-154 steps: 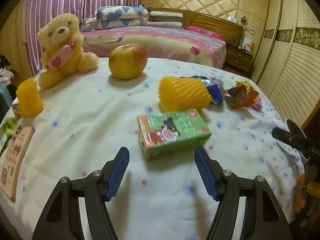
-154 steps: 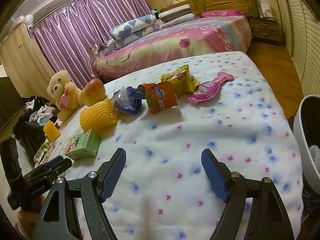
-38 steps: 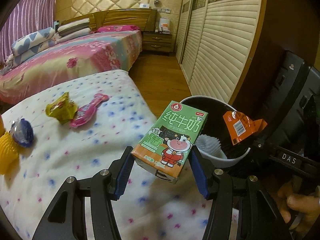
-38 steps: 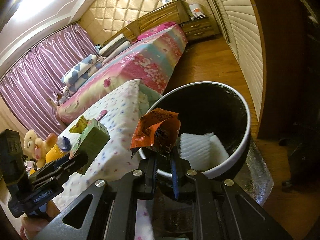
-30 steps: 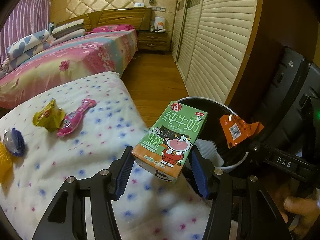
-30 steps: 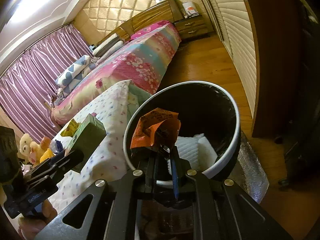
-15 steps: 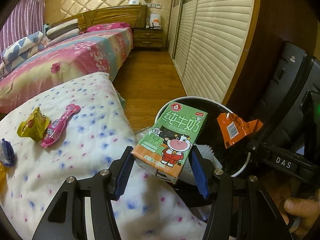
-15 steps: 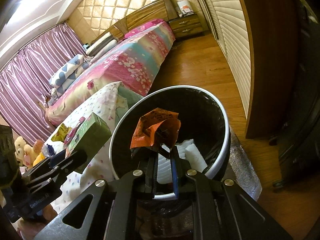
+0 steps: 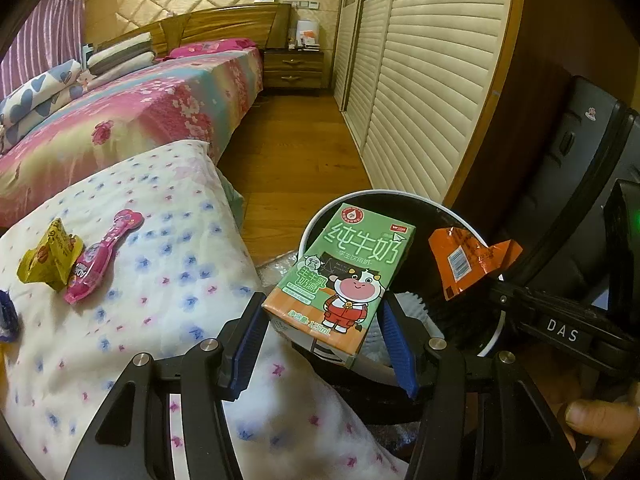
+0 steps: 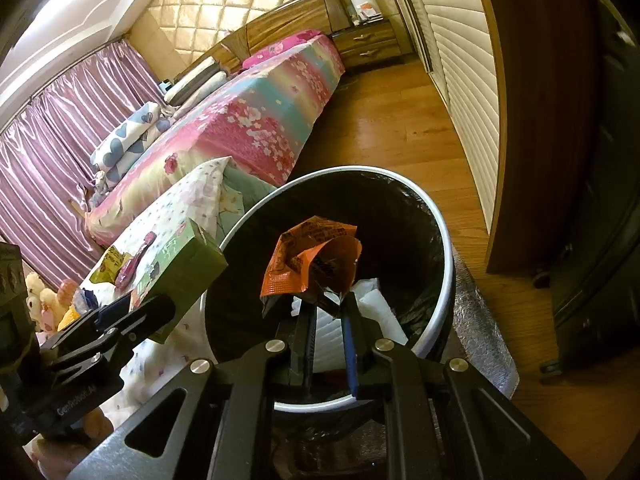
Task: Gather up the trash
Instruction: 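Carry the orange wrapper and milk carton over the trash bin with both tools, then open both tools to drop the orange wrapper and milk carton into the bin, then move both open tools back over the bed toward the remaining trash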
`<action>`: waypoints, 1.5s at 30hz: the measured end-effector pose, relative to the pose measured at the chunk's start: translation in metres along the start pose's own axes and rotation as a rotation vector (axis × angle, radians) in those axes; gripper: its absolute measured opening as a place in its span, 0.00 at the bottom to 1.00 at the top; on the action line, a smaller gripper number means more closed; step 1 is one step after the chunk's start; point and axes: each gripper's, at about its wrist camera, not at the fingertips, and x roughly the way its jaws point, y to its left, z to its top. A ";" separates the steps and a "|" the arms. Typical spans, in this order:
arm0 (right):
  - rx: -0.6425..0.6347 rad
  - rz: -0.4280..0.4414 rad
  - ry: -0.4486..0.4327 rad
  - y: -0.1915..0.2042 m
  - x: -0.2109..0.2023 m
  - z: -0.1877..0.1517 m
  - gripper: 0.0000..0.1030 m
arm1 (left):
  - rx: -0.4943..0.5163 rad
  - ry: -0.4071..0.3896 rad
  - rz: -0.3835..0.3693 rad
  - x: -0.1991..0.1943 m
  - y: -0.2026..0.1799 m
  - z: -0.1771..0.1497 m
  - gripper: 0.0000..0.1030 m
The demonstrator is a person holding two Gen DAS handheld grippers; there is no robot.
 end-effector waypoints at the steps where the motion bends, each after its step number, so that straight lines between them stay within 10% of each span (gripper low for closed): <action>1: -0.001 -0.002 0.001 0.000 0.001 0.000 0.12 | 0.000 0.002 0.001 0.001 -0.001 0.000 0.53; 16: -0.002 -0.028 0.015 -0.005 0.007 0.005 0.18 | 0.002 0.028 -0.014 0.010 -0.004 0.003 0.54; 33: -0.012 -0.009 -0.044 0.018 -0.018 -0.003 0.69 | -0.143 -0.029 0.020 -0.053 0.050 -0.045 0.65; 45: -0.102 0.084 -0.040 0.082 -0.019 -0.027 0.87 | -0.272 -0.053 0.103 -0.109 0.096 -0.091 0.70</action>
